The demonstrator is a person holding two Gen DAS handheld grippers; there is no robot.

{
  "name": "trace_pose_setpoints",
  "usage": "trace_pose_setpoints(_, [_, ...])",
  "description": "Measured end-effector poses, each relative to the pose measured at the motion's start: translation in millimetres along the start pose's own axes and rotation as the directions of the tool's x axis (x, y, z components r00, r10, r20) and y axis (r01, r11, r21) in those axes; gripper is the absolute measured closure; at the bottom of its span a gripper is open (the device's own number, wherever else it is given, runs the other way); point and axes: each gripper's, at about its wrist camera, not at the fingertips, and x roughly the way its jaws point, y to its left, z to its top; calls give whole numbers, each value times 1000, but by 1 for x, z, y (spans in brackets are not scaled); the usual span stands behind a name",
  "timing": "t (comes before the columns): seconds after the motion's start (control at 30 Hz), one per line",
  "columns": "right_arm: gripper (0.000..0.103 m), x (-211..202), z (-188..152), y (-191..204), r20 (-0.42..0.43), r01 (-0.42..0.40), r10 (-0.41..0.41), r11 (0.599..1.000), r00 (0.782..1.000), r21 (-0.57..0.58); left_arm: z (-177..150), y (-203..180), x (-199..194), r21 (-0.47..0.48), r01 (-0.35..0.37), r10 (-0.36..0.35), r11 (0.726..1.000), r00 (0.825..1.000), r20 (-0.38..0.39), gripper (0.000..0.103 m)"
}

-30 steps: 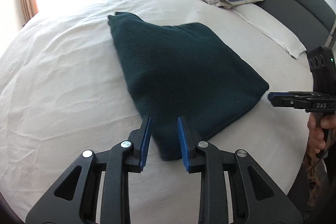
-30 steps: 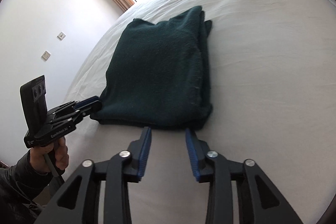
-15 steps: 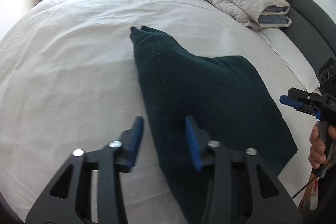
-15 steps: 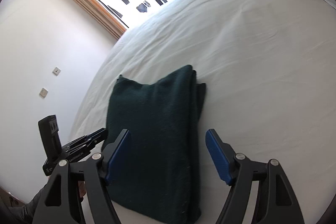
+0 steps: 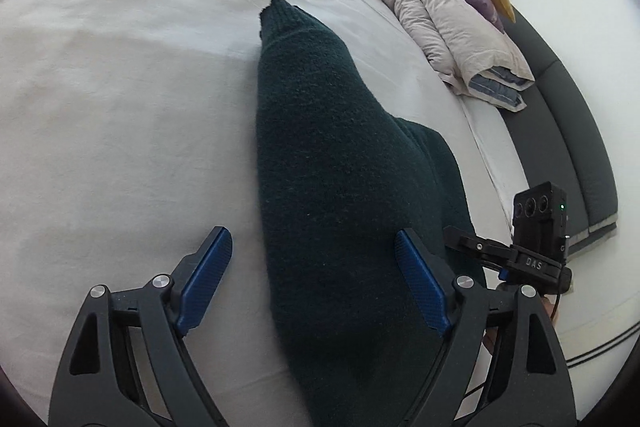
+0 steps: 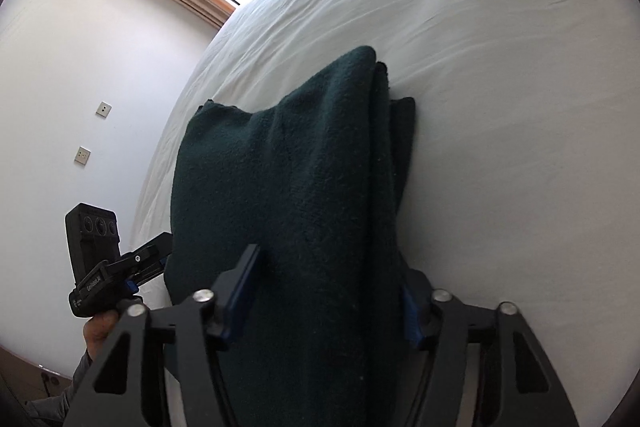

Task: Fold small clothes

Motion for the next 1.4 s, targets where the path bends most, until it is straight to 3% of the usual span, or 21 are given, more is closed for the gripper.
trace_pose_setpoints(0.03, [61, 1, -1, 4, -1, 9, -9, 1000, 1000, -6, 2, -1, 5, -8, 30, -30, 1000, 999, -31, 48])
trace_pose_setpoints(0.1, [70, 3, -3, 13, 5, 51, -51, 998, 999, -41, 3, -5, 9, -14, 18, -19, 1000, 999, -41, 52])
trace_pose_setpoints(0.17, [74, 0, -6, 24, 19, 84, -83, 995, 996, -48, 4, -9, 7, -2, 11, -11, 1000, 999, -42, 62])
trace_pose_setpoints(0.27, [75, -9, -11, 44, 51, 92, -89, 994, 995, -51, 5, -8, -9, -25, 35, -36, 999, 999, -28, 67])
trace_pose_setpoints(0.5, [76, -15, -30, 121, 56, 0, 6, 994, 998, -112, 9, 9, -100, -37, 20, -18, 999, 998, 66, 68])
trace_pose_setpoints(0.7, [76, 28, -48, 172, 8, -47, 49, 988, 999, -149, 1, 47, -160, -25, -68, 70, 997, 993, 97, 68])
trace_pose_setpoints(0.83, [76, 73, -65, 178, -52, -52, 47, 992, 998, -113, -17, 87, -169, -74, -99, 105, 992, 991, 83, 68])
trace_pose_setpoints(0.93, [74, 95, -76, 170, -60, -22, 17, 996, 998, -84, -29, 112, -166, -94, -70, 78, 993, 994, 82, 65])
trace_pose_setpoints(1.07, [52, 92, -82, 151, -21, -40, 40, 999, 999, 0, -38, 111, -164, -56, -95, 101, 994, 988, 117, 58])
trace_pose_setpoints(1.1, [51, 88, -85, 150, -11, -44, 44, 999, 999, 4, -42, 108, -167, -41, -113, 117, 993, 984, 131, 58])
trace_pose_setpoints(1.17, [50, 76, -92, 156, 17, -12, 13, 1000, 1000, -11, -52, 95, -178, 12, -173, 168, 985, 969, 184, 58])
trace_pose_setpoints(1.23, [50, 57, -100, 170, 76, 38, -33, 997, 997, -67, -66, 73, -197, 81, -267, 237, 960, 934, 267, 49])
trace_pose_setpoints(1.3, [48, 36, -113, 184, 140, 93, -75, 988, 987, -126, -84, 48, -220, 132, -343, 274, 930, 886, 374, 39])
trace_pose_setpoints(1.4, [36, -3, -137, 201, 254, 175, -125, 967, 959, -183, -114, -1, -255, 184, -448, 292, 875, 791, 537, 22])
